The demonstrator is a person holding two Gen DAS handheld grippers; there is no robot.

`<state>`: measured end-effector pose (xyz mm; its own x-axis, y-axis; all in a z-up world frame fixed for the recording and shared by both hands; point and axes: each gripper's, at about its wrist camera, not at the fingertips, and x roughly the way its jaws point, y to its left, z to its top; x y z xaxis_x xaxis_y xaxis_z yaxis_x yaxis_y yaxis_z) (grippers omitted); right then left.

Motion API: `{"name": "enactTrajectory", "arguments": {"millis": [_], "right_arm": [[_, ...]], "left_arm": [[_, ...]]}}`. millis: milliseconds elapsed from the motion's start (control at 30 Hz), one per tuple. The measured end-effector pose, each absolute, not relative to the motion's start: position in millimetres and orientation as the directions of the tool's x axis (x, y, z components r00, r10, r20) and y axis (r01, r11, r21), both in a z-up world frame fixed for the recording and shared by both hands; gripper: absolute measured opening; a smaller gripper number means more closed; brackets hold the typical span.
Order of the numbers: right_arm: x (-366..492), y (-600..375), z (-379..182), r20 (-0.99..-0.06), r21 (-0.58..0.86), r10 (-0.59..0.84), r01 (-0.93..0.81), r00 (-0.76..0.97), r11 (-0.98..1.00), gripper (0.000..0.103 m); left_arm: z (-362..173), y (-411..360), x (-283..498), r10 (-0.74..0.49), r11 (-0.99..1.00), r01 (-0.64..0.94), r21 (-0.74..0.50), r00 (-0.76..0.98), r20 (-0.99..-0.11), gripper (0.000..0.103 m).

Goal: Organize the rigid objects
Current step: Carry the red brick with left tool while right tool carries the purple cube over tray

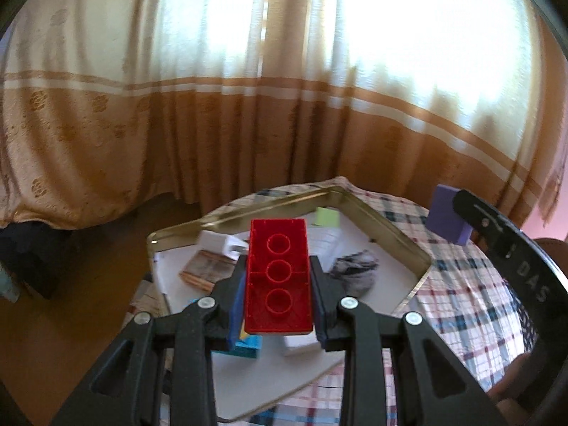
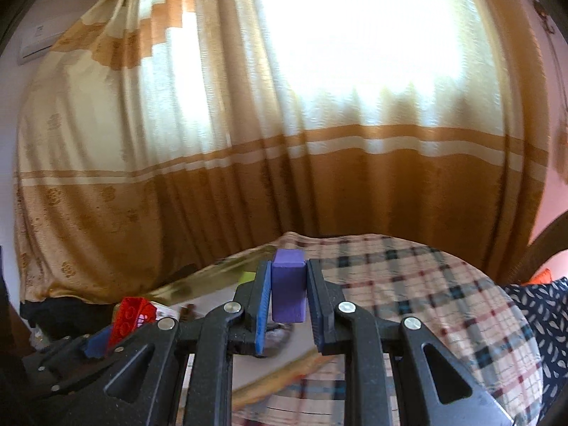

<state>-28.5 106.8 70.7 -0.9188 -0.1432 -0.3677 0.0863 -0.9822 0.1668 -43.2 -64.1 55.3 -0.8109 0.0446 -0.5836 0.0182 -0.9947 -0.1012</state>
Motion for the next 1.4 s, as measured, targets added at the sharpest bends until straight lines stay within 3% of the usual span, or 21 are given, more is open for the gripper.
{"name": "enactTrajectory", "arguments": {"millis": [433, 733, 1400], "right_arm": [[-47, 77, 74, -0.372, 0.146, -0.210, 0.167, -0.904, -0.975, 0.022], [-82, 80, 68, -0.425, 0.167, -0.221, 0.164, -0.878, -0.972, 0.022], [-168, 90, 27, -0.614, 0.183, -0.204, 0.114, -0.762, -0.976, 0.022]], "left_arm": [[43, -98, -57, 0.017, -0.985, 0.091, -0.145, -0.790, -0.613, 0.030], [41, -106, -75, 0.026, -0.980, 0.104, -0.172, -0.781, -0.624, 0.030], [19, -46, -137, -0.044, -0.998, 0.071, -0.002, -0.644, -0.764, 0.030]]}}
